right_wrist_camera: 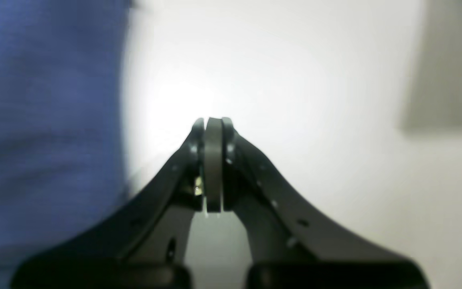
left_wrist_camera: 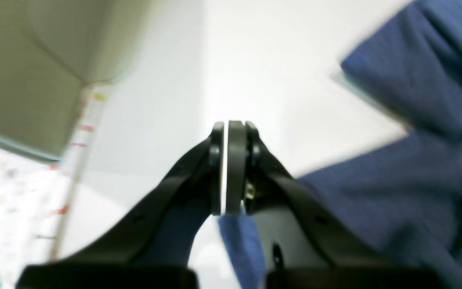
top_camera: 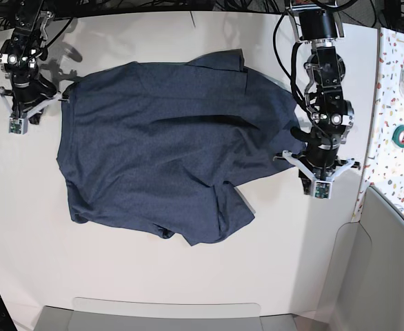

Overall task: Layout the t-shirt on the table in an organized manner, then fold the t-shirt properly
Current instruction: 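Pull the grasped edge apart with both grippers, spreading the shirt, then drag the shirt corner with the left gripper away from the right gripper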

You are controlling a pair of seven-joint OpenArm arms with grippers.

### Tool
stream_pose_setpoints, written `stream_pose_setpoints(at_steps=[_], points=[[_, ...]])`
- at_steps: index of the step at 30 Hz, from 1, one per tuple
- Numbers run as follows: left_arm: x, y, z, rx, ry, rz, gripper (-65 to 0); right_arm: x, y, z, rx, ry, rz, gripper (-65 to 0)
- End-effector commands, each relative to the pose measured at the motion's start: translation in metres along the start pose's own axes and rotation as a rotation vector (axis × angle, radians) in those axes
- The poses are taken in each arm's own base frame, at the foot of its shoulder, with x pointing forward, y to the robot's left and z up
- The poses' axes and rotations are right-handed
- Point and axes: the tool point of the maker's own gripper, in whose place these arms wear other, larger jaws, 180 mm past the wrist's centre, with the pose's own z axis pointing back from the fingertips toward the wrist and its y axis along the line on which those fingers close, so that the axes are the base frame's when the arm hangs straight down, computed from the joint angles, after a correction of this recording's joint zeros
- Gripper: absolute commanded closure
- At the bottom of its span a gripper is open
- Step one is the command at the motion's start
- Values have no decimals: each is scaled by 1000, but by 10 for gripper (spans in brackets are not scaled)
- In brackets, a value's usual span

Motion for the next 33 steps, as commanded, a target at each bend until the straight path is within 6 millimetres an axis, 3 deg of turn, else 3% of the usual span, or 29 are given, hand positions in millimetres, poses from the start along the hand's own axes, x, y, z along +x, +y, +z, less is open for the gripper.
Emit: stream_pose_setpoints(at_steps=[1,5,8,13,20,24,29,33], points=[[13,0,1,3,-45,3,0,26,6,8,14,-89,-1,0],[16,-3,6,-5,-57,-2,0,53,34,24,89,-190,-82,0],[10,-23,12,-50,-52,-27,0,51,47,25,141,-180,-142,0],[3,-37,12,-83,-34,-43,0,15,64,15,205,-20,-215,0],[-33,-40,-4,-97,70,-27,0,-49,72,-7,241,166,-317,0],[-27,-38,-16,-97,72,-15,0,-55,72,-9,242,184,-326,0],[-18,-52,-16,-181,41,134,0,-55,72,-10,242,183,-326,0],[-20,-37,-15,-190,43,306,0,-54,72,-9,242,181,-325,0]])
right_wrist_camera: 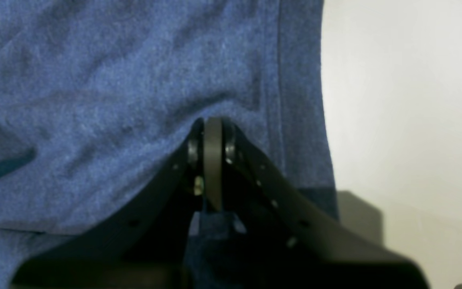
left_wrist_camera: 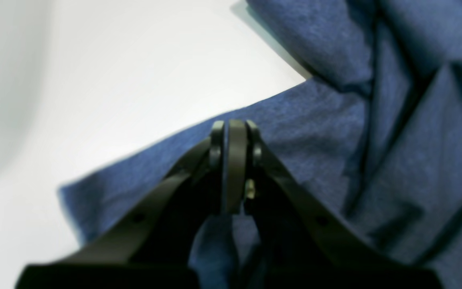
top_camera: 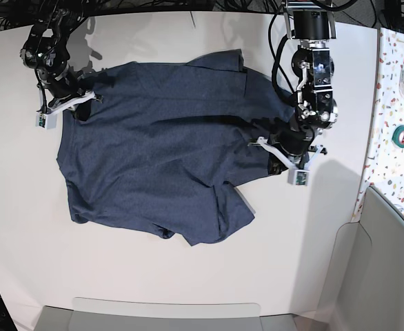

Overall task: Layout the t-shirt on the table in an organized manner, then fold the t-shirt properly
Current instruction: 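Drag the shirt corner with the left gripper away from the right gripper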

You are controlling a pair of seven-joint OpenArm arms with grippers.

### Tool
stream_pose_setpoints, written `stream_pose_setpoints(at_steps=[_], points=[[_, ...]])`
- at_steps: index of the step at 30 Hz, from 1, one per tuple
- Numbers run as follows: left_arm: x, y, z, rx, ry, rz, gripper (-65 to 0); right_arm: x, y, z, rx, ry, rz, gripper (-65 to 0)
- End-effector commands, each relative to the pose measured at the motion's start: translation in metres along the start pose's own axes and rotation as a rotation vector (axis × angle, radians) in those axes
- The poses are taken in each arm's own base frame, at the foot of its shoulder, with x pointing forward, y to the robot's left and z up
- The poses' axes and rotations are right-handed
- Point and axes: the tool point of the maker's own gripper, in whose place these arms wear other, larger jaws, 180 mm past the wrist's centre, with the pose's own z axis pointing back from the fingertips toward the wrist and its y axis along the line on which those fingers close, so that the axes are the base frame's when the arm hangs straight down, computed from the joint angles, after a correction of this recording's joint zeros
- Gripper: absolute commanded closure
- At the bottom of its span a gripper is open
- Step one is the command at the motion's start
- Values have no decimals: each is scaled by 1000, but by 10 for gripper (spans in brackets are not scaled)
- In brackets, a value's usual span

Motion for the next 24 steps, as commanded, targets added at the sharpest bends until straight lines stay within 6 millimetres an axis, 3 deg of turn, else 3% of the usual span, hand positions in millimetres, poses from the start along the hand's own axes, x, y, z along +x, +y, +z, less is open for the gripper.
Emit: stream_pose_setpoints(at_steps=[1,7,12,20,22,24], points=[[21,6,2,-1,-48,31,0,-6,-5,1,-22,37,18,0],[-3,30,3,13,36,183,0,-1,-13,3,-37,35,42,0],[-23,67,0,75,127,204,0,4,-19,5,-49,31,58,0],[-21,91,7,121,132,176,0,5,-21,6,-54,31,61,0],[-20,107,12,170,125,203,0,7,-24,7,-58,29,71,0],[-26,135,24,275,117,292,0,8,-25,7,-61,29,75,0]])
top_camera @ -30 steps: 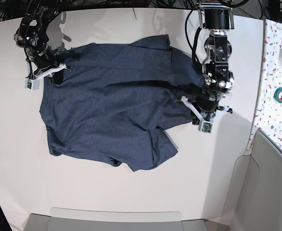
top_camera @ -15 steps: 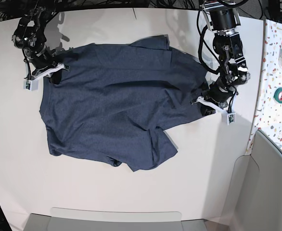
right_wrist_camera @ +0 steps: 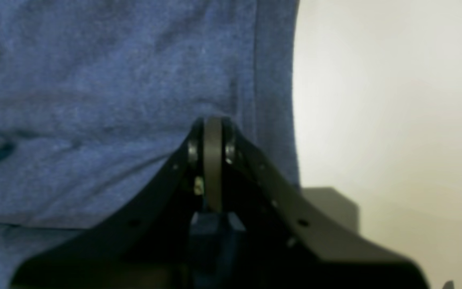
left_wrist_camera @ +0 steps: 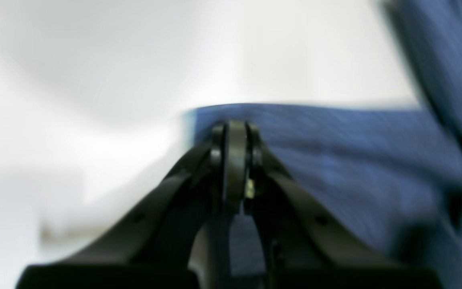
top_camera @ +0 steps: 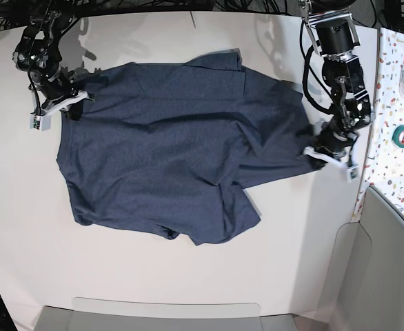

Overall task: Layout the t-shirt on the table in an organized manner, then fold the t-shirt properly
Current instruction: 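Drag the shirt corner with the left gripper away from the right gripper, then release and regrasp the shirt's side edges with both grippers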

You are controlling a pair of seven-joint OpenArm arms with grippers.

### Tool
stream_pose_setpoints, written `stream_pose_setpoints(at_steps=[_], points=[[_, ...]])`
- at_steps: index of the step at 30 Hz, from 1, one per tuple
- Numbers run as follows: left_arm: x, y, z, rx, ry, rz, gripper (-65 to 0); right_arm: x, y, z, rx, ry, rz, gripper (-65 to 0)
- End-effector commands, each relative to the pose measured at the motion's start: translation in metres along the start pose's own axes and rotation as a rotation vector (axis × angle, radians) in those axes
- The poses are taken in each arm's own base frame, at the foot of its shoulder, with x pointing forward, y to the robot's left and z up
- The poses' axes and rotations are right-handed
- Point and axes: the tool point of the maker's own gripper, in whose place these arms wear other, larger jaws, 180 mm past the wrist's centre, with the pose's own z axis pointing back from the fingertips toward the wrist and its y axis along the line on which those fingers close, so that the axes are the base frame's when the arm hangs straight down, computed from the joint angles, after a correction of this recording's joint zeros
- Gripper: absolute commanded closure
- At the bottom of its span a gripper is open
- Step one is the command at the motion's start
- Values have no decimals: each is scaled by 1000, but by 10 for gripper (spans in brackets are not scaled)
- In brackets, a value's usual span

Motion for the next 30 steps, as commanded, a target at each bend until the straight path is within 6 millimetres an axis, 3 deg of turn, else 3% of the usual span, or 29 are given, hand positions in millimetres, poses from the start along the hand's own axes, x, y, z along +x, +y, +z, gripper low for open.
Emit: stream_pose_setpoints(at_steps=[1,5,9,14,19,24,30], points=[[2,27,5,85,6,22,0,-1,-8,3,-28,15,14,0],[6,67,14,181,-6,92,0,4,-14,5,-40,12,35,0],[10,92,21,227,-52,150,0,5,-16,5,-46,10,38,0],[10,114,29,273,-103,133,0,12,-40,15,-102,-14,14,0],[14,120,33,286,-118,125,0,21,-54,21,-130,-21,42,0],[16,121,44,291,-139,97,0,20,-56,22,-133,-16,47,0],[37,101,66,262,-231,44,0,31,-51,28,-130,-51,71,0]])
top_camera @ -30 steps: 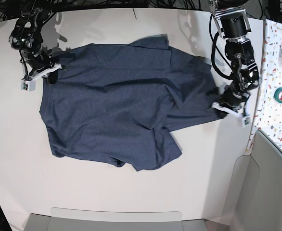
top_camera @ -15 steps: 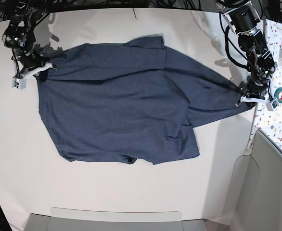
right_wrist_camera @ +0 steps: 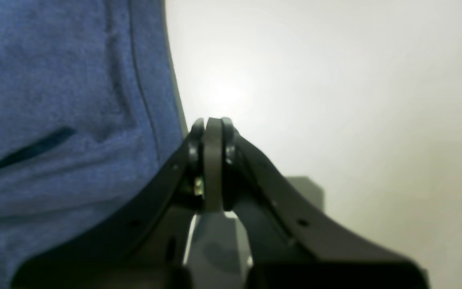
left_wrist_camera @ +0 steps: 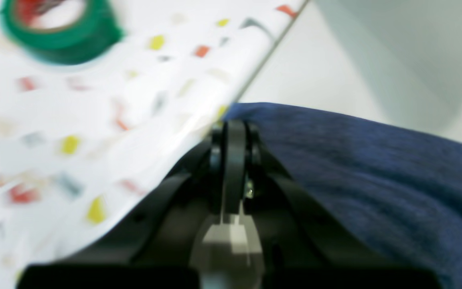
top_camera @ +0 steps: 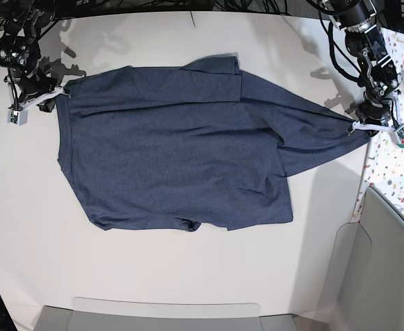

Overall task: Layout the t-shirt on the table in an organized manner, then fold the t-shirt properly
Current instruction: 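Release and regrasp the shirt's side edges with both grippers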

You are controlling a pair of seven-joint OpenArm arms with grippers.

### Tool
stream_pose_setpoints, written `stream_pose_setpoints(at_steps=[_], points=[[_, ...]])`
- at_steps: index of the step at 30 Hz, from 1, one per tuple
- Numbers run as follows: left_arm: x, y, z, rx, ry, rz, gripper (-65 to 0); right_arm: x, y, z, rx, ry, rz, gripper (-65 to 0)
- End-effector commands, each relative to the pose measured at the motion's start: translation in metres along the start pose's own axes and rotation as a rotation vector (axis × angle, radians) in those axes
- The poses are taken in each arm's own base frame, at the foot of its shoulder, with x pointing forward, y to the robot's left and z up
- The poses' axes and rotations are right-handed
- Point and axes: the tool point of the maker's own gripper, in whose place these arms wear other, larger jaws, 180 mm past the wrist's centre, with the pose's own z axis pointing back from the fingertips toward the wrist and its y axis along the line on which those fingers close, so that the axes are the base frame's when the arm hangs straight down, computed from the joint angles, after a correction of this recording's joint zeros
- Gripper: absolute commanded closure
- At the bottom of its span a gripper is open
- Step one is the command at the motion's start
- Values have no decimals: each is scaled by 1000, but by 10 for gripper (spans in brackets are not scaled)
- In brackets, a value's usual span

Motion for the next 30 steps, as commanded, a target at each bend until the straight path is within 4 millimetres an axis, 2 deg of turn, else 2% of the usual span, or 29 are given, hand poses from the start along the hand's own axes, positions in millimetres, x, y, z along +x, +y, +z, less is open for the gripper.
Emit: stream_pose_setpoints(at_steps=[1,4,9,12,15,19,21,24,26,30], points=[[28,-7,8,-25,-79,-22,0,24,0,7,-2,-73,27,0],[42,-15,23,-45,-130,-56,0,40,7,15,4,-122,52,0],[57,-37,43,-93,-199,-59,0,80,26,29,28,-239,91,0],[55,-50,46,-121,-205,-50,-15,104,39,31,52,-304,80,0],[36,-81,42,-192,-131,-107,-51,124,57,28,91,-353,67,0],[29,-137,38,-314,-93,-182,-60,142,95,24,177,-385,113,0],[22,-157,33,-352,-63,-202,-60,145,113,18,221,-378,133,0],[22,-181,23,-390,-31,-217,-52,141,132,2,271,-336,145,0],[21,-188,14,-394,-5,-208,-31,131,132,-13,278,-289,125,0],[17,-189,-5,-375,48,-186,-3,108,127,-36,277,-203,79,0]])
